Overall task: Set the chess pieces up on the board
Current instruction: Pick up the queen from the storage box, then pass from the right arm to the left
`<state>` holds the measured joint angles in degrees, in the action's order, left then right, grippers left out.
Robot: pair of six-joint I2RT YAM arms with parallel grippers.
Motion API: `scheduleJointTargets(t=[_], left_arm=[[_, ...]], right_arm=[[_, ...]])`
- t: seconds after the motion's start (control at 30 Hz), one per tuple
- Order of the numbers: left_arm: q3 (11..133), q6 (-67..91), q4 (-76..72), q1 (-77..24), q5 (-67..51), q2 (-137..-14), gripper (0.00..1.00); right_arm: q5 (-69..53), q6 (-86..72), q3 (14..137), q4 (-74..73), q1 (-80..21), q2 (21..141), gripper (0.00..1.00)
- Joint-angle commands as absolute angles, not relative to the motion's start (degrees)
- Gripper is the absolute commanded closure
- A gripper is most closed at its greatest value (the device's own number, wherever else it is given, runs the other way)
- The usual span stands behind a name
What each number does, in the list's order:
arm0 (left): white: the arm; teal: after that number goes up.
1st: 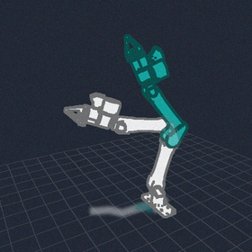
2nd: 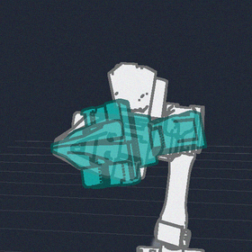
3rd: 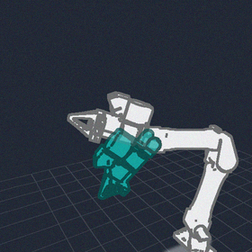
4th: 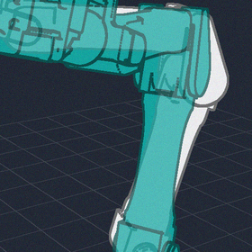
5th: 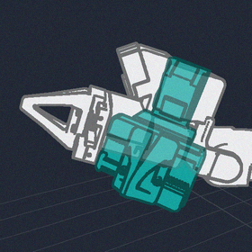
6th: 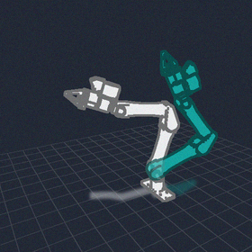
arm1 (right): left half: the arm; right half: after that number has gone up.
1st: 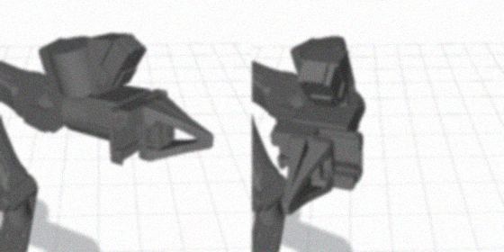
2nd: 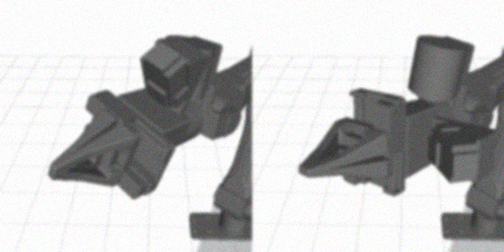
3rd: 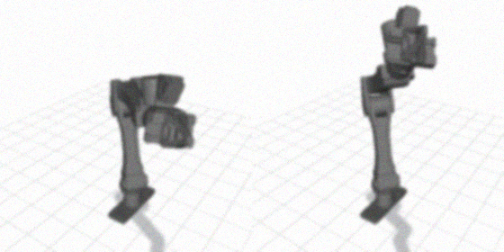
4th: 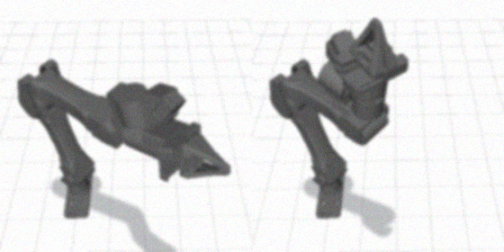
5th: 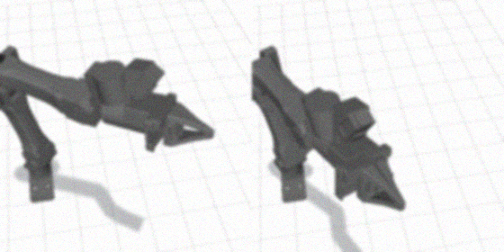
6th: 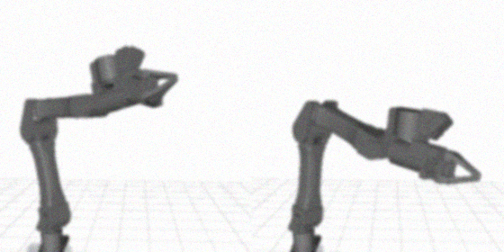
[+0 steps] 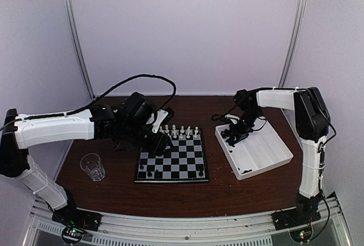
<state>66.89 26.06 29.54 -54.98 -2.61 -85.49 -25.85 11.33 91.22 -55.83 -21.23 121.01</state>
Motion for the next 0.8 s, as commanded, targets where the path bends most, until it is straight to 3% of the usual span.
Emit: scheduleJointTargets(t=[0.0,0.23,0.4,0.77], left_arm=[[68.66,24.86,23.73,-55.87,-2.46,-86.38,0.51],[65.78,28.80,-2.65,-59.59,6.52,-89.78,0.48],[68.64,29.51,-25.79,-61.26,12.97,-100.06,0.50],[81.53,26.33,-35.40,-63.35,12.74,-114.34,0.53]], right_arm=[[-37.27,7.90,87.05,-53.50,-17.60,112.15,0.91],[-50.20,-0.69,80.44,-45.00,-16.38,100.59,0.92],[-58.22,-13.03,77.03,-34.15,-16.26,95.46,0.92],[-62.77,-33.00,68.79,-14.26,-16.11,88.58,0.91]])
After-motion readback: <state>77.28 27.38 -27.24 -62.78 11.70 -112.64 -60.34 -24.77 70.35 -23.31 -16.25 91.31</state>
